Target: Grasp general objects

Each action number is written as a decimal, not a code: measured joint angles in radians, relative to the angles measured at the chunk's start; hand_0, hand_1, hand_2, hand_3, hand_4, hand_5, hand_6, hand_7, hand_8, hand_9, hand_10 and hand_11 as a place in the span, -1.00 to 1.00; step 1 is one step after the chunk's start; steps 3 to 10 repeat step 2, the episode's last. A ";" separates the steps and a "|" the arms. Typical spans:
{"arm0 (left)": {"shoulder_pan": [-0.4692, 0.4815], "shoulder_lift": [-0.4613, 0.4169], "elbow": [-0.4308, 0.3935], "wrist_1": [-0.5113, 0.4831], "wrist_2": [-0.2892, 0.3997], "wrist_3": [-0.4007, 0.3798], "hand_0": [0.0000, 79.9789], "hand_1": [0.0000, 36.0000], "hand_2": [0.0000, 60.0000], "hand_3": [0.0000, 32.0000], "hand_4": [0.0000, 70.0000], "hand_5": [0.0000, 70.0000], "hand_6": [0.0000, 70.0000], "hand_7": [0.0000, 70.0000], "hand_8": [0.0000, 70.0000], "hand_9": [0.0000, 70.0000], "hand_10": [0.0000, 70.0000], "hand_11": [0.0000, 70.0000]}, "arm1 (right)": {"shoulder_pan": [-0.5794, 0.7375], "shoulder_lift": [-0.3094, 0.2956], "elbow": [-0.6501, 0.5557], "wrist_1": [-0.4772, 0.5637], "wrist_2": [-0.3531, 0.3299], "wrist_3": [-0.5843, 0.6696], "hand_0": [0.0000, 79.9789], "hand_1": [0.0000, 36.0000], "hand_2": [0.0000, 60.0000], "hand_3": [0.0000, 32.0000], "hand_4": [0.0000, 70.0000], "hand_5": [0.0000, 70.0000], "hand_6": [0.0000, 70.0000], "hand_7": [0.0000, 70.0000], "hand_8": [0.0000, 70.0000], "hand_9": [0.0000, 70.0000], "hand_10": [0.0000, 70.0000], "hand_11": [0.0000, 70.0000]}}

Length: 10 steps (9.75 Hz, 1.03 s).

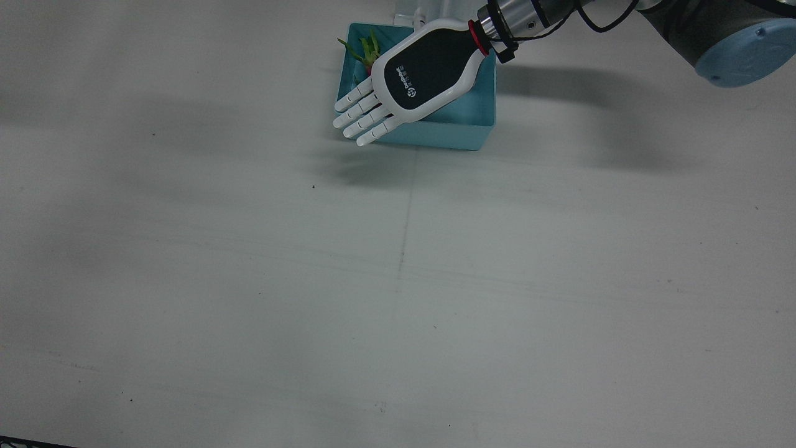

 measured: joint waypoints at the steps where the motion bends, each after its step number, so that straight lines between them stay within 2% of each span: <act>1: -0.056 0.000 0.046 -0.051 0.001 -0.023 0.15 -0.88 -1.00 -1.00 -0.94 -1.00 -0.96 -0.77 -0.90 -0.99 -1.00 -1.00 | 0.000 0.000 0.000 0.000 0.000 0.000 -1.00 -1.00 -1.00 -1.00 -1.00 -1.00 -1.00 -1.00 -1.00 -1.00 -1.00 -1.00; 2: -0.126 0.001 0.072 -0.087 0.003 -0.043 0.15 -0.89 -1.00 -1.00 -0.84 -1.00 -0.88 -0.67 -0.88 -0.97 -1.00 -1.00 | 0.000 0.000 0.000 0.000 0.000 0.000 -1.00 -1.00 -1.00 -1.00 -1.00 -1.00 -1.00 -1.00 -1.00 -1.00 -1.00 -1.00; 10: -0.126 0.001 0.072 -0.087 0.003 -0.043 0.15 -0.89 -1.00 -1.00 -0.84 -1.00 -0.88 -0.67 -0.88 -0.97 -1.00 -1.00 | 0.000 0.000 0.000 0.000 0.000 0.000 -1.00 -1.00 -1.00 -1.00 -1.00 -1.00 -1.00 -1.00 -1.00 -1.00 -1.00 -1.00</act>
